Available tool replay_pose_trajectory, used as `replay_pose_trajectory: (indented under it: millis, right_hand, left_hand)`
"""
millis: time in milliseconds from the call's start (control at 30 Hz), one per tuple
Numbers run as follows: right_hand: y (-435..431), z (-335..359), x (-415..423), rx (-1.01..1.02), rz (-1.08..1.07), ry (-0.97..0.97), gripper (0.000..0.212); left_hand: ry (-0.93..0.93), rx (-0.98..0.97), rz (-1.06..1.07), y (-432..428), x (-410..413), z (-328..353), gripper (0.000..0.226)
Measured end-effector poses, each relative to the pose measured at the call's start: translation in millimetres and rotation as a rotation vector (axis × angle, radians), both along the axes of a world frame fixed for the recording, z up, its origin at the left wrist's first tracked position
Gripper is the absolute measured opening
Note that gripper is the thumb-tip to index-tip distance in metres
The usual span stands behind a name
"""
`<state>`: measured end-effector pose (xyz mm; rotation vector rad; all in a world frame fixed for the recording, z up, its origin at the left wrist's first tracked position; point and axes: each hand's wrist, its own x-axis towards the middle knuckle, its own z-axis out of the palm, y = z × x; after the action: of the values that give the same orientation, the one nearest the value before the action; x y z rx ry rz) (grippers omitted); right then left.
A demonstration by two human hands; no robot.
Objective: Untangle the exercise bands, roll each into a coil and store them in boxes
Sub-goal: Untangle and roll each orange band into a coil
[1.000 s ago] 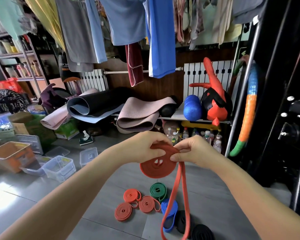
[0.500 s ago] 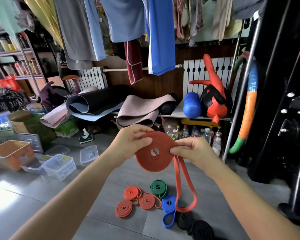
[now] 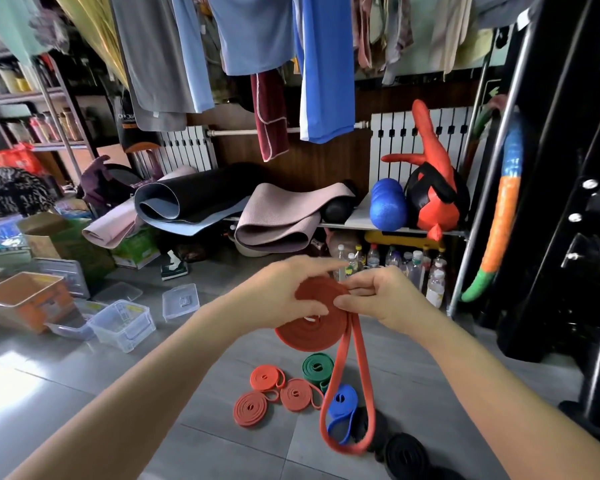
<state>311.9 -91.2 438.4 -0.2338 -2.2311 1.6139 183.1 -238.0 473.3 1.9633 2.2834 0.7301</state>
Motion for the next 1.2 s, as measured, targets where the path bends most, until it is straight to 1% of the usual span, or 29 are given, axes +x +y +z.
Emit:
replay_pose_trajectory:
  millis: [67,133,200,300,400,500,533,567,667,733,800,833,900,967,1067,1100,1133,1200]
  right_hand:
    - [0,0,-4,-0.027,-0.02,0.012,0.023]
    - [3,-6,-4,-0.091,-0.065,0.015,0.021]
    - [7,-19,0,-0.099,-0.092,-0.034,0.022]
    - [8,-52,8,-0.025,-0.13,-0.147,0.019]
    - [11,-85,19,0.127,-0.247,-0.22,0.015]
    - [10,-107,28,0.231,-0.286,-0.252,0.013]
    - [9,-112,29,0.215,-0.292,-0.246,0.013]
    - [8,-115,29,0.148,-0.299,-0.228,0.013]
    - [2,-121,27,-0.195,-0.279,-0.155,0.015]
    - [-3,-126,25,-0.236,-0.254,-0.156,0.015]
    - [-5,-130,22,-0.162,-0.222,-0.196,0.003]
    - [-5,-133,21,-0.095,-0.227,-0.22,0.008]
    - [-3,-138,19,0.035,-0.346,-0.255,0.014]
    - [1,-143,21,0.082,-0.505,-0.261,0.014]
    - [13,-156,30,0.252,-0.634,-0.29,0.013]
    - [16,-159,32,0.247,-0.649,-0.295,0.013]
    - [19,-162,33,0.164,-0.644,-0.283,0.012]
    - [21,-164,33,-0.177,-0.563,-0.22,0.011]
  left_hand:
    - [0.087,-0.023,-0.043,2,3,0,0.062]
    - [0.067,0.006,-0.021,0,1,0,0.053]
    - [0.004,0.042,0.029,-4,-4,-1,0.047]
    - [-0.107,0.092,0.114,-11,-14,-3,0.046]
    - [-0.117,0.112,0.189,-17,-26,-5,0.046]
    - [-0.155,0.13,0.258,-24,-40,-7,0.045]
    - [-0.162,0.131,0.267,-25,-44,-8,0.045]
    - [-0.164,0.133,0.273,-27,-47,-9,0.045]
    - [-0.182,0.161,0.297,-30,-54,-13,0.044]
    - [-0.187,0.167,0.318,-31,-57,-16,0.044]
    - [-0.181,0.154,0.334,-33,-59,-19,0.043]
    - [-0.182,0.153,0.339,-33,-60,-20,0.043]
    - [-0.189,0.161,0.352,-33,-61,-24,0.043]
    - [-0.197,0.161,0.361,-34,-62,-26,0.043]
    - [-0.216,0.175,0.376,-36,-65,-28,0.043]
    - [-0.225,0.186,0.38,-36,-66,-29,0.043]
    - [-0.23,0.191,0.382,-36,-67,-30,0.042]
    - [-0.23,0.188,0.391,-35,-70,-31,0.042]
